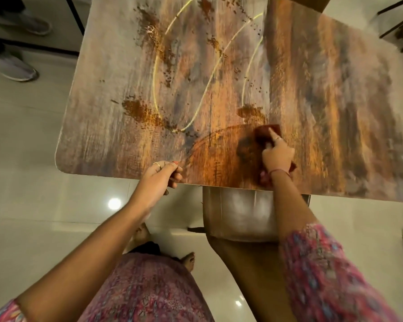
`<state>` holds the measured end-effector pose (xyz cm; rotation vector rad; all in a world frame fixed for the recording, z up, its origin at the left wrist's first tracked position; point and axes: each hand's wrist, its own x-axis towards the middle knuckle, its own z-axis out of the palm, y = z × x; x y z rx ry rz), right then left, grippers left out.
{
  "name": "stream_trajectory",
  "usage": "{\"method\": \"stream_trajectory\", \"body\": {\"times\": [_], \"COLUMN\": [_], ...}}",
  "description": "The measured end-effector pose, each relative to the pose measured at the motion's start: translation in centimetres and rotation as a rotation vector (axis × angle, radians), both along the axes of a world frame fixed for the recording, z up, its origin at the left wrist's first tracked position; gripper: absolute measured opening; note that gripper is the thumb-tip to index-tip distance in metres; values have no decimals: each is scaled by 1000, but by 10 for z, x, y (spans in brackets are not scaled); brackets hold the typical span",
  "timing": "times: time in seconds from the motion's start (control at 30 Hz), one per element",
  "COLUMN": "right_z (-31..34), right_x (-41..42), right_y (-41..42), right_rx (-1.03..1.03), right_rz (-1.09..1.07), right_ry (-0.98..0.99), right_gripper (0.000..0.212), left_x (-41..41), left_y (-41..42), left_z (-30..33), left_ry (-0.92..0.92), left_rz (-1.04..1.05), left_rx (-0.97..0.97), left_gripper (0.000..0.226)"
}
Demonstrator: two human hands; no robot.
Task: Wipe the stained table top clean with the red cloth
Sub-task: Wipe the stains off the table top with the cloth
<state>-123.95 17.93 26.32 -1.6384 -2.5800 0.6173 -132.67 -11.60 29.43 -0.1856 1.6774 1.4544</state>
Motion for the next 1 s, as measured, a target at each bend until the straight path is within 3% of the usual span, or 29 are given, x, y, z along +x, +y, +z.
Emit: {"method": "stream_trajectory", "body": {"times": [0.07,0.1,0.27,0.37,0.43,0.57,0.67,0.73,0.87,0.93,1.0], "right_z": [-4,-6,-18,-14,-9,-3,-2,-3,-14,-13,-9], "right_x": [-18,-26,-8,20,18,-12,-50,-68,-32,0,2], "right_y": [-2,-20,-169,-168,-118,-5,-6,-50,-165,-168,-129], "right_rx": [-1,18,75,51,50,80,12,42,98,57,34], "right_rz": [-163,-137,584,813,627,24,-217,6,742,870,776], "right_ry": [38,42,117,61,95,15,52,91,71,48,61], "right_gripper": [46,46,56,59,58,46,47,50,59,61,59], "left_x": [-2,-2,-6,-12,-16,-17,-15,-15,-24,-31,-36], "left_y": [-4,-5,2,3,0,-12,-15,-13,-2,0,-2], "left_z": [-1,-1,0,1,0,-4,-6,-5,-1,1,4], "left_ry": [-9,-15,-18,-16,-19,3,10,7,10,33,44], "left_rz": [31,48,126,140,136,149,158,155,137,142,150], "left_rx": [4,8,4,16,20,-5,-21,-8,25,33,32], "left_gripper": [24,25,28,29,29,28,28,29,30,30,30]}}
